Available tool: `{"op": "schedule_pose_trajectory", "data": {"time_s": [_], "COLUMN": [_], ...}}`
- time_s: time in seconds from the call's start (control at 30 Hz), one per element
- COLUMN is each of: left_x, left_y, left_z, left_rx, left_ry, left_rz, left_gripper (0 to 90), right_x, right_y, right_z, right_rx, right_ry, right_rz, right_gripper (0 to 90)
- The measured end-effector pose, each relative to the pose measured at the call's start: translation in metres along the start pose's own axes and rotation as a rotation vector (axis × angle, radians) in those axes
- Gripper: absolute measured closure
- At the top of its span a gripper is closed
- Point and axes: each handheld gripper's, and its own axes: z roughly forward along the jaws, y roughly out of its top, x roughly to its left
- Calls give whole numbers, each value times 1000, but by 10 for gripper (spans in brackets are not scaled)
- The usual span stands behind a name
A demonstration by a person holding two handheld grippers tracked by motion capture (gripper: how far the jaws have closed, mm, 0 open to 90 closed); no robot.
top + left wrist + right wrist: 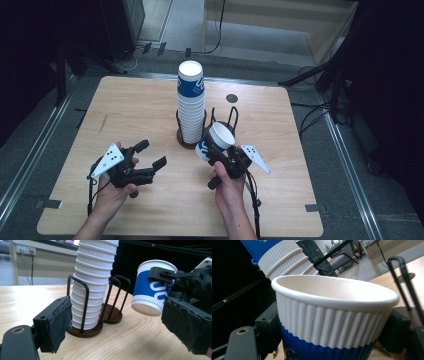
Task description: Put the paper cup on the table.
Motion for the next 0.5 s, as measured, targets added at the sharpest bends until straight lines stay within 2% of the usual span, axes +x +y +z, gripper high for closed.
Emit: {"op": "schedule_pose_trajectory", "data": {"time_s": [0.1, 0.17, 0.23, 0.27, 0.3, 0.37, 0.5], "left_x": [1, 3, 5, 6, 8, 12, 18], "left_y": [-2, -3, -4, -5, -5, -7, -10], "left_z": [-1, -2, -4, -4, -5, -6, -8], "left_rx": [-5, 2, 7, 4, 3, 22, 43], "left_ry": [41, 50, 79, 103, 155, 210, 223], "left_rz": [31, 41, 39, 41, 61, 78, 54], "left_gripper": [107, 107, 107, 106, 99, 88, 59], "right_x": [-3, -6, -9, -11, -12, -15, -21], "right_y": [3, 6, 7, 7, 7, 7, 7], "right_z": [-3, -5, -6, -7, -8, -9, -11], "right_rx": [-4, 2, 4, 8, 7, 11, 19], "right_ry": [-6, -15, -17, -23, -23, -28, -41], "right_rz": [-36, -63, -79, -92, -99, -118, -164], "right_gripper": [203, 202, 202, 202, 202, 202, 201]}}
